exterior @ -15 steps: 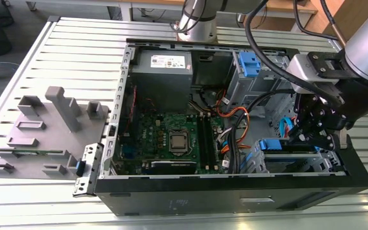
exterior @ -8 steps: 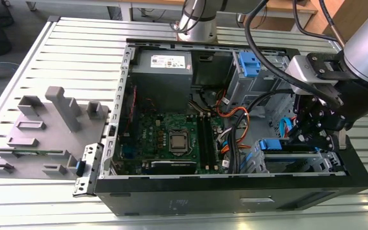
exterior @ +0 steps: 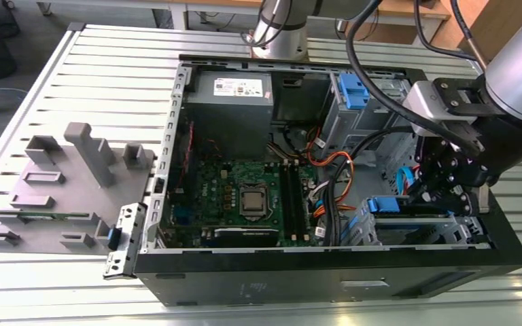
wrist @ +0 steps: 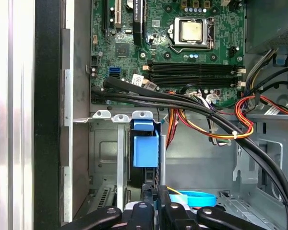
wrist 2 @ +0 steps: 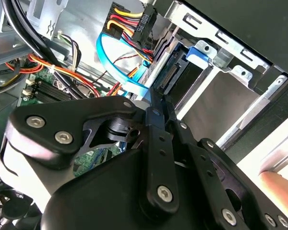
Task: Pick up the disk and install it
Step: 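Insert the first disk wire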
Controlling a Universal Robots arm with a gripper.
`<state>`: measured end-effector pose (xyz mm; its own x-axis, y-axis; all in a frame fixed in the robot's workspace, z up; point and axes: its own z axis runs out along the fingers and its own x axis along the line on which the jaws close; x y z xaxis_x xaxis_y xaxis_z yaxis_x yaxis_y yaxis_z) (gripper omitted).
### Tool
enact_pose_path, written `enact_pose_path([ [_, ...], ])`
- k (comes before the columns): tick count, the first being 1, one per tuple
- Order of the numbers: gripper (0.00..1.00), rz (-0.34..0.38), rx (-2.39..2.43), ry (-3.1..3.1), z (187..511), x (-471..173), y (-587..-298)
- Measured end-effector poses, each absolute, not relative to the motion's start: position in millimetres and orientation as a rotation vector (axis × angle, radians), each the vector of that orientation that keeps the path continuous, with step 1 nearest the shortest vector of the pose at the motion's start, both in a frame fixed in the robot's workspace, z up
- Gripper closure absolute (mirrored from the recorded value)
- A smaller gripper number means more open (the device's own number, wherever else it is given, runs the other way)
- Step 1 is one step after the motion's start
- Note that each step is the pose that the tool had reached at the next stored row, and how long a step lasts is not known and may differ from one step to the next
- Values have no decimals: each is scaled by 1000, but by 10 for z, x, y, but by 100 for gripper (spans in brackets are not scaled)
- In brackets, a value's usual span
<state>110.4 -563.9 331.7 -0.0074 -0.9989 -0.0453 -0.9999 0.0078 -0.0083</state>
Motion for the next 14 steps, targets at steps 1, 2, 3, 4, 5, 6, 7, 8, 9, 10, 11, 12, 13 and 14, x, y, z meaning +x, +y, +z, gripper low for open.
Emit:
enact_pose_path([
  [1,84,41,-2186,2203,3312,1104,-5639],
  [2,84,41,-2186,2203,3308,1104,-5639],
  [3,84,40,-2186,2203,3306,1104,-5639],
  [4,84,40,-2186,2203,3305,1104,-5639],
  [5,84,40,-2186,2203,3305,1104,-5639],
  [6,84,40,-2186,2203,3304,1104,-5640],
  [7,84,41,-2186,2203,3303,1104,-5639],
  [8,84,41,-2186,2202,3302,1104,-5639],
  [9,84,41,-2185,2202,3300,1104,-5639],
  [10,83,42,-2185,2202,3298,1104,-5639],
  [11,83,42,-2185,2202,3298,1104,-5639],
  [12,76,41,-2186,2202,3299,1104,-5639],
  [13,76,41,-2186,2202,3301,1104,-5639],
  [14,76,41,-2186,2202,3301,1104,-5639],
])
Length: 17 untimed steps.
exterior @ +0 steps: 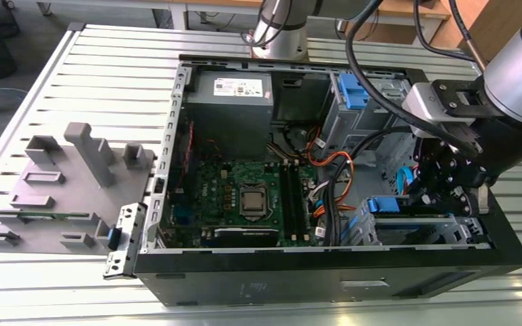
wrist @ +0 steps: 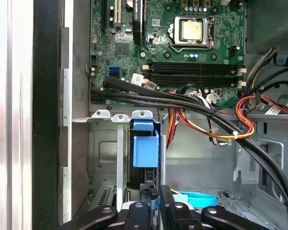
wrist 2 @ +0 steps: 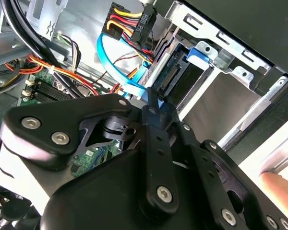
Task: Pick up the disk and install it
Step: 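Insert the first disk wire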
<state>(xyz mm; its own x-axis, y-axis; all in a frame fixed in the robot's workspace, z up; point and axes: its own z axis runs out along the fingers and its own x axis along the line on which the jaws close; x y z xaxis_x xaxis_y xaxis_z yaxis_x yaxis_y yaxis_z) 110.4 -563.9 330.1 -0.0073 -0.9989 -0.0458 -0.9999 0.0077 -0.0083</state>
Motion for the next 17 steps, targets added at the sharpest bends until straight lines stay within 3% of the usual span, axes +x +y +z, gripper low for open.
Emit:
enact_pose_path([
  [17,76,41,-2186,2202,3593,1110,-5639],
])
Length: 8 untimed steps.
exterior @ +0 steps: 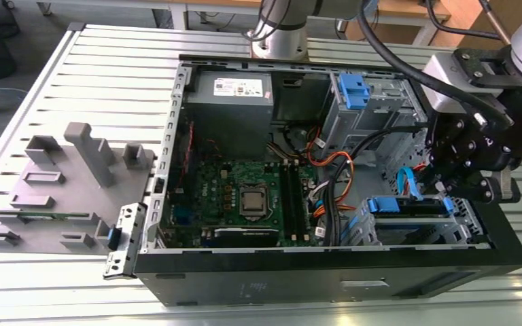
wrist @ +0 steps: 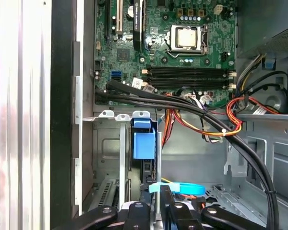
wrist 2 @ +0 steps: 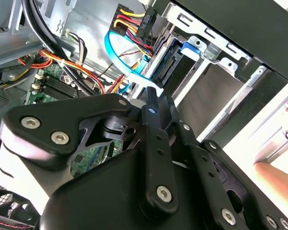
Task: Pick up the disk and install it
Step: 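Insert the first disk wire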
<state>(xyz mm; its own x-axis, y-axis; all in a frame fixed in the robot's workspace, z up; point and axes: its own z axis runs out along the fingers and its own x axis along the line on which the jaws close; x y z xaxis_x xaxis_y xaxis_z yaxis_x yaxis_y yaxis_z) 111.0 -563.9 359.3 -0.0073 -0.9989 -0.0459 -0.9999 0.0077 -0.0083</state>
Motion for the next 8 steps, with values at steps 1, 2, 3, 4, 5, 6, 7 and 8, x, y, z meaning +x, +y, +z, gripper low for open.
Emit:
enact_pose_path([
  [1,76,41,-2186,2202,3594,1121,-5640],
  [2,76,41,-2186,2203,3594,1139,-5640],
  [3,76,41,-2186,2203,3594,1159,-5639],
  [4,76,41,-2186,2203,3594,1178,-5639],
  [5,76,41,-2186,2203,3593,1196,-5639],
  [6,76,41,-2185,2203,3592,1211,-5639],
  [7,76,42,-2183,2205,3590,1223,-5639],
  [8,76,41,-2181,2208,3589,1228,-5638],
])
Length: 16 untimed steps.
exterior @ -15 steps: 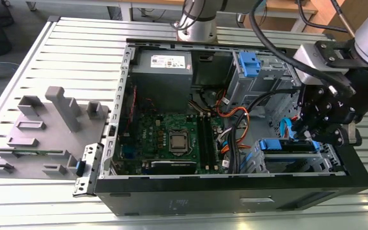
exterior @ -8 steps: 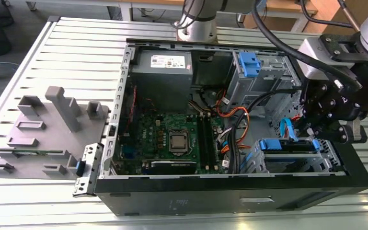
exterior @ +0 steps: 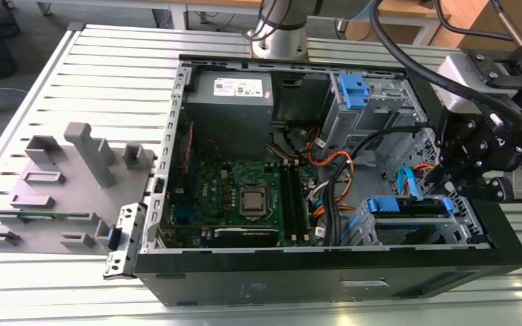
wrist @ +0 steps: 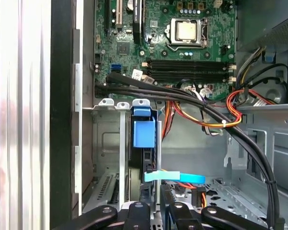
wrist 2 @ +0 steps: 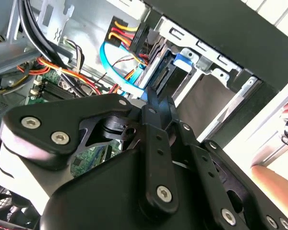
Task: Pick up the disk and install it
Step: 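Insert the first disk wire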
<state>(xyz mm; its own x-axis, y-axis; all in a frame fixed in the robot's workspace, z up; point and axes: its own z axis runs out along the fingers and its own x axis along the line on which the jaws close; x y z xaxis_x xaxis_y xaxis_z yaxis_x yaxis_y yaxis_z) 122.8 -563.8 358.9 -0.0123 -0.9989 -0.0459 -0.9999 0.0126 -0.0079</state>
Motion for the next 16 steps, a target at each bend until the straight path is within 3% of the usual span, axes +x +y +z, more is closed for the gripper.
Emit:
enact_pose_path([
  [16,76,53,-2168,2231,3588,1229,-5639],
])
